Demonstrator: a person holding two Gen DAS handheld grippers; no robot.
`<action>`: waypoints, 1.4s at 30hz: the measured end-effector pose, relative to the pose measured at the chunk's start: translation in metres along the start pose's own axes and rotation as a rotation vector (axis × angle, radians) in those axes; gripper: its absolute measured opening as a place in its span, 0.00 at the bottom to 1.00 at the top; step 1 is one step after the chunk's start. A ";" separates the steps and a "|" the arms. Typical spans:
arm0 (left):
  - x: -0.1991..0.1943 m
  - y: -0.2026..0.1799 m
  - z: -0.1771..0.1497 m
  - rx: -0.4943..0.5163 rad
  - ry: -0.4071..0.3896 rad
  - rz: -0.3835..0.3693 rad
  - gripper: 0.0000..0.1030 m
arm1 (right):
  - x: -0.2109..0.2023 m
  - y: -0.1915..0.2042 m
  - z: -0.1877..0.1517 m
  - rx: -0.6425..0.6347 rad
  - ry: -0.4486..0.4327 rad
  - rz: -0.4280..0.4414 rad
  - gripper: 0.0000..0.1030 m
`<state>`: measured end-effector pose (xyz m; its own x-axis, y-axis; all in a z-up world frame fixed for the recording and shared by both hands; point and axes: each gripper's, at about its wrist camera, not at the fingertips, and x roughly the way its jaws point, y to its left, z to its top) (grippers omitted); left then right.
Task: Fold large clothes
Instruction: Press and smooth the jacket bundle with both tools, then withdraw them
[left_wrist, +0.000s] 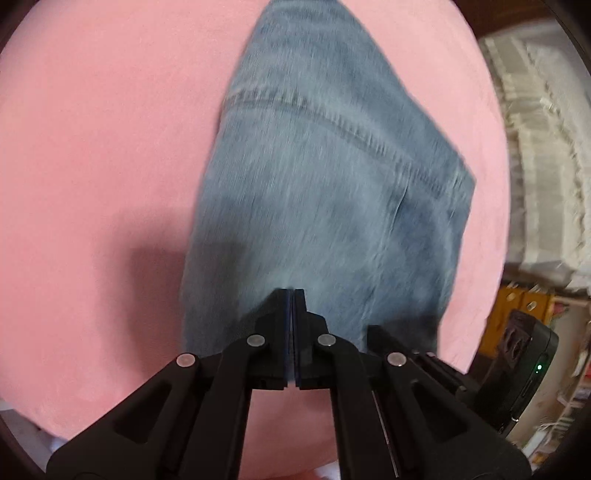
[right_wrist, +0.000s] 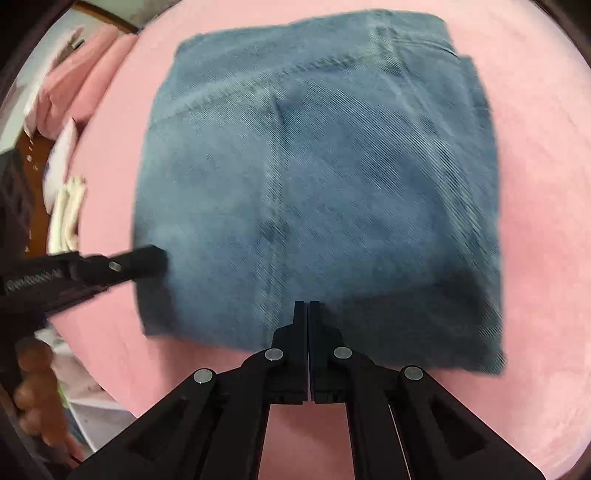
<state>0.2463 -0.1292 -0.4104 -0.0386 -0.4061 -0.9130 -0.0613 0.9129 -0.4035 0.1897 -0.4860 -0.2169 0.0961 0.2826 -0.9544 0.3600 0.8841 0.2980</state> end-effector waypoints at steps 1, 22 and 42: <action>0.000 -0.002 0.005 0.007 -0.016 -0.001 0.01 | 0.001 0.004 0.003 0.005 -0.011 0.003 0.00; 0.024 -0.008 0.143 -0.010 -0.237 -0.133 0.01 | 0.054 0.003 0.168 0.110 -0.256 0.236 0.00; -0.019 0.028 0.051 0.042 -0.343 0.013 0.01 | 0.046 -0.046 0.137 0.272 -0.176 0.018 0.00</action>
<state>0.2959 -0.0940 -0.4069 0.2992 -0.3640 -0.8820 -0.0214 0.9216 -0.3876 0.3050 -0.5647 -0.2767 0.2550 0.2082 -0.9442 0.5896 0.7405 0.3225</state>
